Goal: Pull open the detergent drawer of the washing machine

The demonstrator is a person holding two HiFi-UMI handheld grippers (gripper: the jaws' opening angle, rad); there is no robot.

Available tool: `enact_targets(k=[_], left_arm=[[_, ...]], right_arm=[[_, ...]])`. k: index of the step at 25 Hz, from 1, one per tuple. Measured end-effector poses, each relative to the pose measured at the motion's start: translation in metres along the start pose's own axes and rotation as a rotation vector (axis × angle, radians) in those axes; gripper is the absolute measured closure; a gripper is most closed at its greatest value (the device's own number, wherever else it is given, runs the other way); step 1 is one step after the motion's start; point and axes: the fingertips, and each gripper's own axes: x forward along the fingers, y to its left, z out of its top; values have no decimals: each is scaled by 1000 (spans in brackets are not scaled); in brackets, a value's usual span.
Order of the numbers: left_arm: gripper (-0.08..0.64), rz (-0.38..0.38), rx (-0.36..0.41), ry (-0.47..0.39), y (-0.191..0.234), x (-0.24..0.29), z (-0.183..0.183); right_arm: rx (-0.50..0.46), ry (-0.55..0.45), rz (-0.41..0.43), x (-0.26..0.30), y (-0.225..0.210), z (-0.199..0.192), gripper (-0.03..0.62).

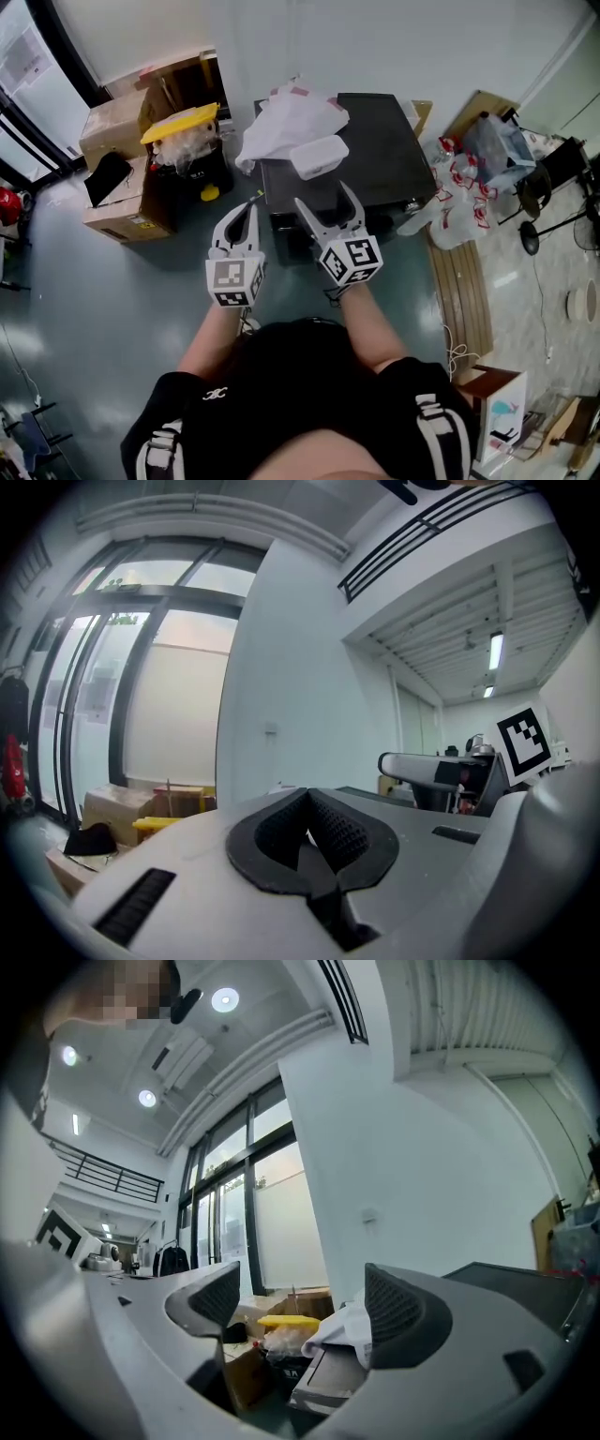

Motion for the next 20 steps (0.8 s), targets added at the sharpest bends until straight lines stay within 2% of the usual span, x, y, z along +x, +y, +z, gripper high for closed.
enact_targets(k=[3,8,12,17,20], left_arm=[[558,-1,-6,-3,5,-1,0],[558,-4,-13,4,11,-4,-4],[558,-12,-17,9,14,-9,-7],[558,-31,-16,8,11,-14,-11],[558,-46,-21,25,6,-14,-18]], right_arm=[[99,-26,-22,0,-7,-1,187],[472,-117,66,-4,-16,-3,187],[751,-224,187,-16,-20,-5,190],[883,-288,290,-33,-17,-21,190],[948,-320,314,-46,-21,-38,190]])
